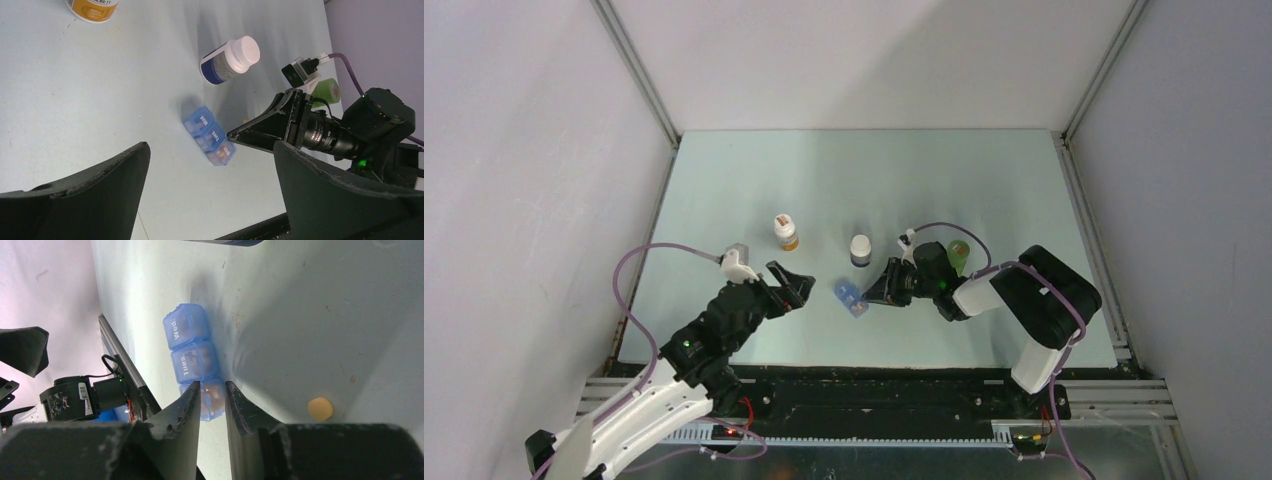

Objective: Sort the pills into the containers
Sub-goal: Place the pill container at the center of the board.

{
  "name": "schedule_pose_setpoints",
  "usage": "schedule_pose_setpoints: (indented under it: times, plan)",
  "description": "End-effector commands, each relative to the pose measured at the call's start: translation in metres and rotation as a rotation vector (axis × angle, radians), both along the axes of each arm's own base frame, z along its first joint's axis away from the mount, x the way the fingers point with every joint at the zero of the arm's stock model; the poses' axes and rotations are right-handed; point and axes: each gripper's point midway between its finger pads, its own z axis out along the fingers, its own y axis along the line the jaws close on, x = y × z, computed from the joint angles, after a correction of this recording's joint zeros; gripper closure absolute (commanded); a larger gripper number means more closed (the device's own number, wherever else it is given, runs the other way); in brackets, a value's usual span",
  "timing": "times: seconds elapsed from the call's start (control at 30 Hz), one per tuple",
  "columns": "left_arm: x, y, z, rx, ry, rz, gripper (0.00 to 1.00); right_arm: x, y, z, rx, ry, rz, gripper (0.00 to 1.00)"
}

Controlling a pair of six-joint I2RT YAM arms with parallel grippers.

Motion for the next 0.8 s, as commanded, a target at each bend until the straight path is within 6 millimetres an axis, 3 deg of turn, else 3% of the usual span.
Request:
schedule_pose_setpoints:
  times: [0.0,0.23,0.57,0.77]
  plan:
    - [0.006,0.004,0.02,-0.01,-0.05,0.025,0.0,0.001,0.0,0.003,-0.002,-0.035,0.003,0.74]
    - [0.005,0.004,0.019,-0.009,-0.049,0.021,0.01,-0.003,0.003,0.001,-0.005,-0.04,0.021,0.78]
    - [0.005,0.005,0.021,-0.006,-0.055,0.023,0.01,0.0,0.004,0.031,0.02,-0.106,0.011,0.63]
    - [0.004,0.006,0.021,0.0,-0.055,0.022,0.01,-0.002,0.004,0.042,0.038,-0.122,0.022,0.59]
